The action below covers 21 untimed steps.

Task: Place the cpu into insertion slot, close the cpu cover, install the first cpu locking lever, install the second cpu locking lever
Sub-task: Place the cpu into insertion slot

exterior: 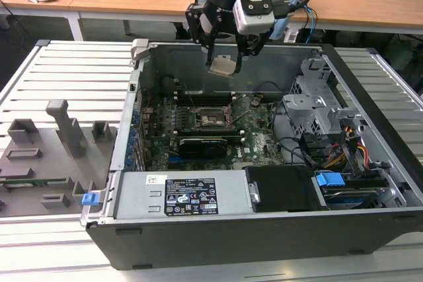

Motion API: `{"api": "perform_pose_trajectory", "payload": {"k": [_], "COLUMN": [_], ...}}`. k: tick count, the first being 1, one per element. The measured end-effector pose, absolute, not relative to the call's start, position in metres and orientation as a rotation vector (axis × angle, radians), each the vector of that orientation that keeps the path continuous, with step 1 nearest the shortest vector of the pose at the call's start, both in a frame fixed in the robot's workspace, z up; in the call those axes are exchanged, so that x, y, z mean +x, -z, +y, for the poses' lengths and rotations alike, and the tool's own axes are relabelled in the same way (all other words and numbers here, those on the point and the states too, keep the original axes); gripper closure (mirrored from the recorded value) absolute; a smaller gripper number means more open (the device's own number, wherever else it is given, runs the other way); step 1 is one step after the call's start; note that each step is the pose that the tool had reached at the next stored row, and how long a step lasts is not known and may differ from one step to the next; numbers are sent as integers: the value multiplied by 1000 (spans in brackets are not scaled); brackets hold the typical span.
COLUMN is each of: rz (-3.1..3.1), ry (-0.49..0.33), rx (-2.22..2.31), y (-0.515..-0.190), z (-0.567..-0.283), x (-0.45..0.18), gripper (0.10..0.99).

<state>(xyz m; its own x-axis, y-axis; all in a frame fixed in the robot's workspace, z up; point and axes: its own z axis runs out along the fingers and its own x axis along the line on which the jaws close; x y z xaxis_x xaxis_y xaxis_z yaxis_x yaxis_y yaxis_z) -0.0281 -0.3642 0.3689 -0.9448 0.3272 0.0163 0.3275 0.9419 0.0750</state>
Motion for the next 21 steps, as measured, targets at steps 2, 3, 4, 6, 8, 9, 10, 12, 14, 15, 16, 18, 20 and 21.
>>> {"api": "perform_pose_trajectory", "payload": {"k": [2, 3, 4, 6, 8, 9, 10, 12, 14, 15, 16, 18, 20, 21], "rz": [-3083, -3078, -3075, -3073, -3072, -3072, -3072, -3071, -3068, -3065, -3063, -3054, -3049, -3046], "ry": [120, 120, 120, 120, 119, 120, 119, 119, 119, 119, 119, 119, 119, 119], "rx": [-581, -609, -627, -641, -642, -642, -642, -648, -664, -683, -693, -732, -758, -769], "y": [-369, -369, -368, -368, -367, -366, -366, -366, -366, -366, -366, -366, -366, -366], "z": [-364, -364, -364, -364, -364, -364, -364, -364, -364, -364, -364, -364, -364, -364], "x": [-28, -28, -28, -28, -28, -28, -28, -28, -28, -28, -28, -28, -28, -28], "gripper": [545, 545, 545, 545, 545, 545, 545, 545, 545, 545, 545, 545, 545, 545]}}
